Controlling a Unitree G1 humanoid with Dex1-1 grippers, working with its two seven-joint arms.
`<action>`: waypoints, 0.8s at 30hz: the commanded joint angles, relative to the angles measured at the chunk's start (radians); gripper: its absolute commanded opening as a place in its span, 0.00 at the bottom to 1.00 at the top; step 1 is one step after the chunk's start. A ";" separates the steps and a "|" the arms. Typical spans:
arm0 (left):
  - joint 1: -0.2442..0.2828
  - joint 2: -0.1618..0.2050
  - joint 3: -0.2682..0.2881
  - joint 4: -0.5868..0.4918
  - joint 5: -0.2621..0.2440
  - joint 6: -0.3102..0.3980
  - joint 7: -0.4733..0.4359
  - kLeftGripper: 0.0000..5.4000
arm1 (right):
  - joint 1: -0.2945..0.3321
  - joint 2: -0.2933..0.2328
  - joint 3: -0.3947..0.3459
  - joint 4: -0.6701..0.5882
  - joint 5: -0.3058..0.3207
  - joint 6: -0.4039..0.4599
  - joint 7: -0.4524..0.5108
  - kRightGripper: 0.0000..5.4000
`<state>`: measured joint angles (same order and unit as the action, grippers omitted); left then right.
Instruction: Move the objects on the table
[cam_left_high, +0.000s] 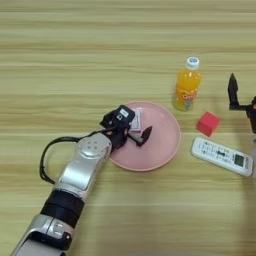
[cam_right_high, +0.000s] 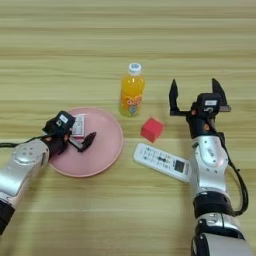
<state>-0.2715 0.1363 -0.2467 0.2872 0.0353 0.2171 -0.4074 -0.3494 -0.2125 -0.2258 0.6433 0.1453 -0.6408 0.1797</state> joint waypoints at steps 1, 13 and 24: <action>-0.004 0.022 -0.037 0.007 0.030 -0.006 -0.035 1.00 | -0.010 0.010 0.001 -0.011 0.009 0.019 -0.003 1.00; 0.001 0.041 -0.051 0.006 0.032 -0.028 -0.056 0.92 | -0.005 0.017 -0.001 -0.025 0.014 0.025 -0.001 1.00; 0.038 0.064 -0.061 -0.042 0.019 -0.004 -0.104 0.68 | 0.007 0.024 -0.003 -0.061 0.025 0.040 -0.001 1.00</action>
<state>-0.2519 0.1798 -0.2978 0.2524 0.0411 0.1900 -0.4961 -0.3475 -0.1942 -0.2285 0.5973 0.1631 -0.6190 0.1813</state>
